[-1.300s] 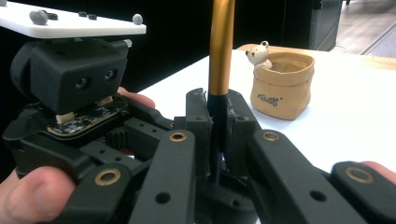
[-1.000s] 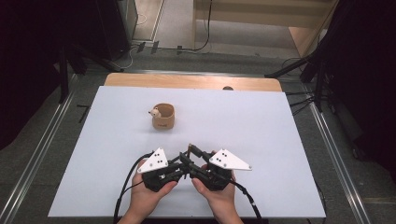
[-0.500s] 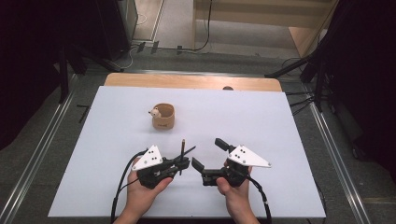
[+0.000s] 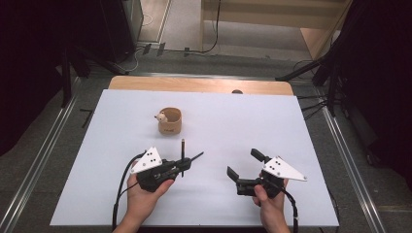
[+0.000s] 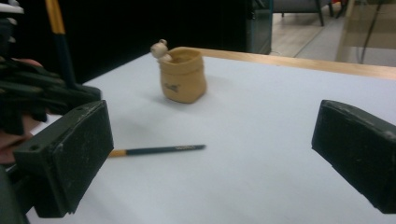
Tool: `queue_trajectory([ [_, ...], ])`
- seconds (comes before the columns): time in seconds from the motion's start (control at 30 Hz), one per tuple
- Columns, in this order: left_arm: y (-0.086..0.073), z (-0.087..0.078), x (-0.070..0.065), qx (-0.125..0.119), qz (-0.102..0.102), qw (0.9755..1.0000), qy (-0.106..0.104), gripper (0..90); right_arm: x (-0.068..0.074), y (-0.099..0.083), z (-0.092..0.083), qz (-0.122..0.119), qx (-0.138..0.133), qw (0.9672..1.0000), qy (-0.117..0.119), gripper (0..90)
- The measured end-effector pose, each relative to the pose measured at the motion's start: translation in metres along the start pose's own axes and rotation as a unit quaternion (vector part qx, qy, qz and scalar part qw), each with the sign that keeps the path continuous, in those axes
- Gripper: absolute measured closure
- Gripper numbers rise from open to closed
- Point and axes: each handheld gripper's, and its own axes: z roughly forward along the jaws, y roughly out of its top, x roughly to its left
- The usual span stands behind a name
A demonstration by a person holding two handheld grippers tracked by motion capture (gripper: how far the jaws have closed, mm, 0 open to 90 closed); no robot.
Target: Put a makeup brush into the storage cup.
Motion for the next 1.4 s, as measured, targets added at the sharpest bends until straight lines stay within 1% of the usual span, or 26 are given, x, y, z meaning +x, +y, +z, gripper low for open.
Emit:
queue_trajectory([
  [0.07, 0.002, -0.001, 0.002, -0.002, -0.001, 1.0, 0.003, 84.1, -0.007, -0.002, -0.008, -0.005, -0.005, 0.9999, -0.013, 0.0],
  [0.17, 0.003, -0.003, 0.005, -0.006, -0.005, 0.9999, 0.009, 84.1, -0.015, -0.003, -0.017, -0.025, -0.01, 0.9992, -0.029, 0.0],
  [0.23, 0.005, -0.003, 0.007, -0.005, -0.003, 0.9999, 0.013, 84.1, -0.019, -0.003, -0.022, -0.034, -0.012, 0.9988, -0.033, 0.0],
  [0.37, 0.009, -0.003, 0.011, -0.009, -0.006, 0.9998, 0.018, 84.1, -0.031, -0.005, -0.032, -0.033, -0.017, 0.9988, -0.03, 0.0],
  [0.47, 0.014, -0.004, 0.016, -0.011, -0.005, 0.9996, 0.025, 84.2, -0.038, -0.008, -0.038, -0.035, -0.011, 0.9986, -0.038, 0.0],
  [0.63, 0.023, -0.003, 0.023, -0.015, -0.004, 0.9993, 0.034, 84.1, -0.052, -0.018, -0.047, -0.049, 0.002, 0.9976, -0.049, 0.0],
  [0.7, 0.026, -0.003, 0.025, -0.014, -0.001, 0.9993, 0.035, 84.1, -0.056, -0.022, -0.049, -0.051, 0.009, 0.9974, -0.05, 0.0],
  [0.77, 0.03, -0.004, 0.028, -0.017, -0.001, 0.9991, 0.038, 84.2, -0.06, -0.024, -0.051, -0.048, 0.014, 0.9979, -0.04, 0.0],
  [0.8, 0.032, -0.004, 0.029, -0.02, -0.003, 0.999, 0.039, 84.1, -0.061, -0.024, -0.052, -0.047, 0.015, 0.9982, -0.034, 0.0],
  [0.87, 0.035, -0.005, 0.033, -0.027, -0.003, 0.9986, 0.045, 84.1, -0.064, -0.026, -0.054, -0.052, 0.018, 0.998, -0.032, 0.0],
  [0.9, 0.037, -0.006, 0.035, -0.031, -0.004, 0.9985, 0.046, 84.1, -0.064, -0.027, -0.055, -0.055, 0.02, 0.9976, -0.036, 0.0],
  [0.97, 0.041, -0.007, 0.039, -0.037, -0.004, 0.9979, 0.053, 84.1, -0.065, -0.03, -0.058, -0.072, 0.024, 0.9961, -0.045, 0.0],
  [1.0, 0.042, -0.007, 0.041, -0.041, -0.006, 0.9976, 0.056, 84.1, -0.065, -0.031, -0.058, -0.073, 0.024, 0.9959, -0.046, 0.0],
  [1.07, 0.046, -0.007, 0.044, -0.045, -0.003, 0.9971, 0.061, 84.1, -0.067, -0.033, -0.061, -0.072, 0.023, 0.996, -0.048, 0.0],
  [1.17, 0.051, -0.006, 0.048, -0.055, 0.003, 0.9957, 0.074, 84.1, -0.07, -0.034, -0.064, -0.064, 0.021, 0.9964, -0.052, 0.0],
  [1.23, 0.054, -0.005, 0.051, -0.061, 0.005, 0.9948, 0.081, 84.1, -0.072, -0.034, -0.065, -0.064, 0.018, 0.9961, -0.058, 0.0],
  [1.4, 0.058, 0.001, 0.061, -0.069, -0.002, 0.9934, 0.091, 84.0, -0.074, -0.035, -0.066, -0.059, 0.019, 0.9961, -0.063, 0.0],
])
